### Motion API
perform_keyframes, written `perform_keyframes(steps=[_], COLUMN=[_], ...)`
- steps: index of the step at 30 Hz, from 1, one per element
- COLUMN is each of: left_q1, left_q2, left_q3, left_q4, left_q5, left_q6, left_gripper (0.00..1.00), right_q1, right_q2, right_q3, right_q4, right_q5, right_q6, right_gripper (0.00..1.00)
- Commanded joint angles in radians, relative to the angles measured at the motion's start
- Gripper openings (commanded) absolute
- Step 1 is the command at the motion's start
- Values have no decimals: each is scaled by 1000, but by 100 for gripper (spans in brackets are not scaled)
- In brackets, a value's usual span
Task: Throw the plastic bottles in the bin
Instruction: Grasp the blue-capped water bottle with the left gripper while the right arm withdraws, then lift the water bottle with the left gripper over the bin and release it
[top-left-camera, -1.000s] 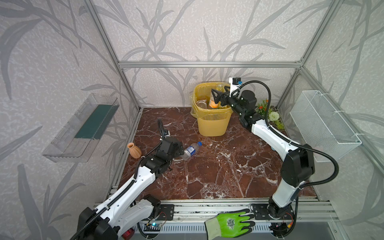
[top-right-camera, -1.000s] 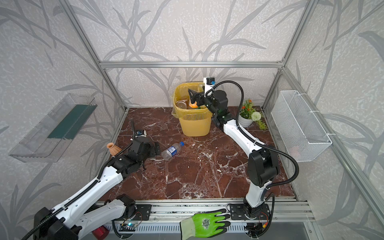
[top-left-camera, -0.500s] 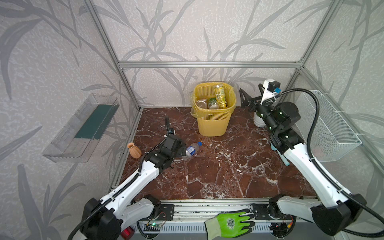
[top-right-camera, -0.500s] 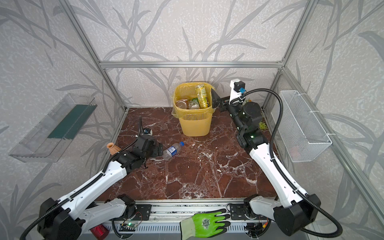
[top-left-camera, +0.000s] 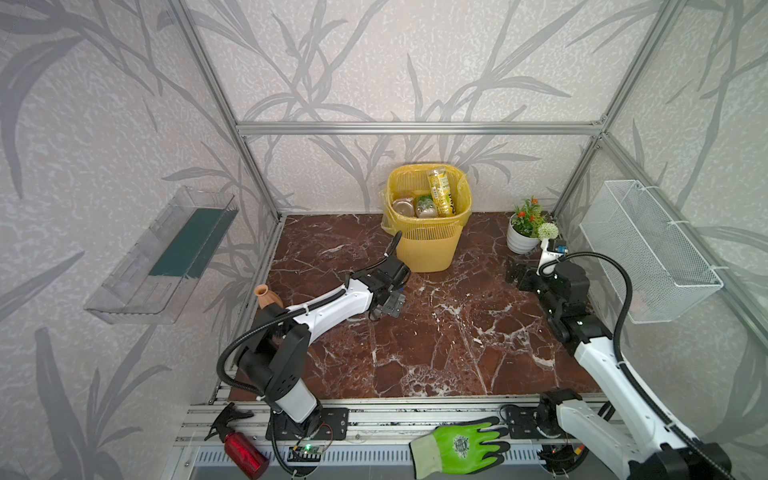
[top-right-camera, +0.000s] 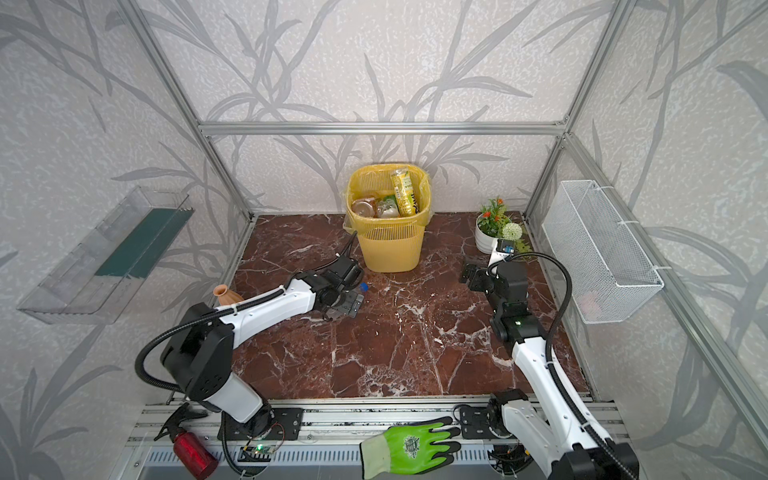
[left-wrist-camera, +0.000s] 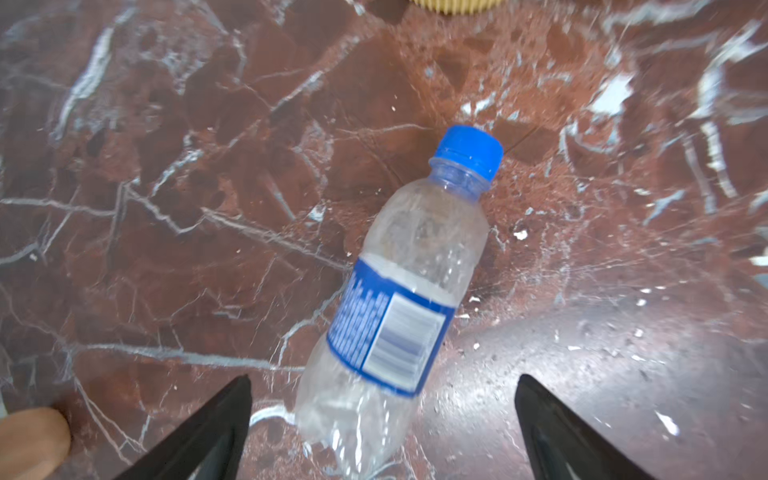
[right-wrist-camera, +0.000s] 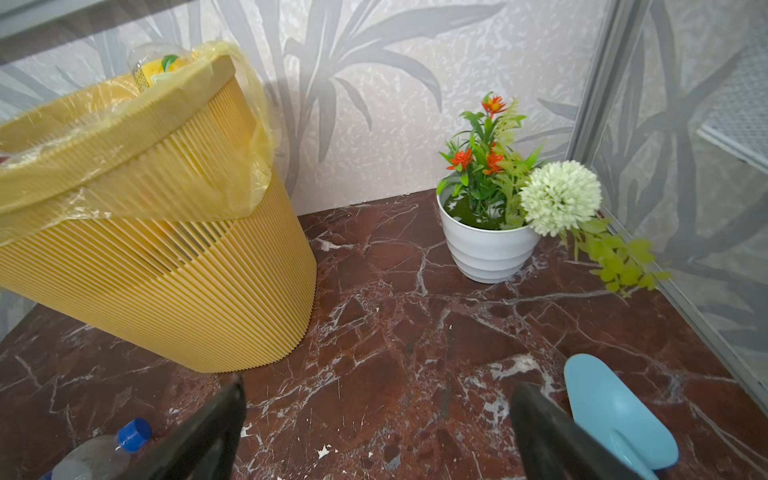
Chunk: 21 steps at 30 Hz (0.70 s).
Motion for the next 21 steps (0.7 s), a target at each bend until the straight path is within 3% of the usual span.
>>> perform_keyframes(steps=[1, 6, 12, 17, 21], left_q1=[12, 23, 26, 26, 27], left_q2=[73, 154, 209, 167, 65], left_q3=[61, 77, 99, 74, 21], left_q4=[-82, -66, -76, -70, -33], left_q5=[8, 43, 92, 120, 144], left_q6=[71, 106, 126, 115, 77], left_gripper=[95, 92, 71, 54, 48], right_q1=[-25, -56, -63, -65, -65], right_q2=[-61, -88, -68, -60, -59], right_q3=[-40, -82, -96, -109, -121], right_q4=[-31, -29, -5, 9, 20], right_q5=[24, 10, -13, -17, -23], right_q6=[57, 100, 136, 152, 163], right_gripper=[99, 99, 99, 99, 99])
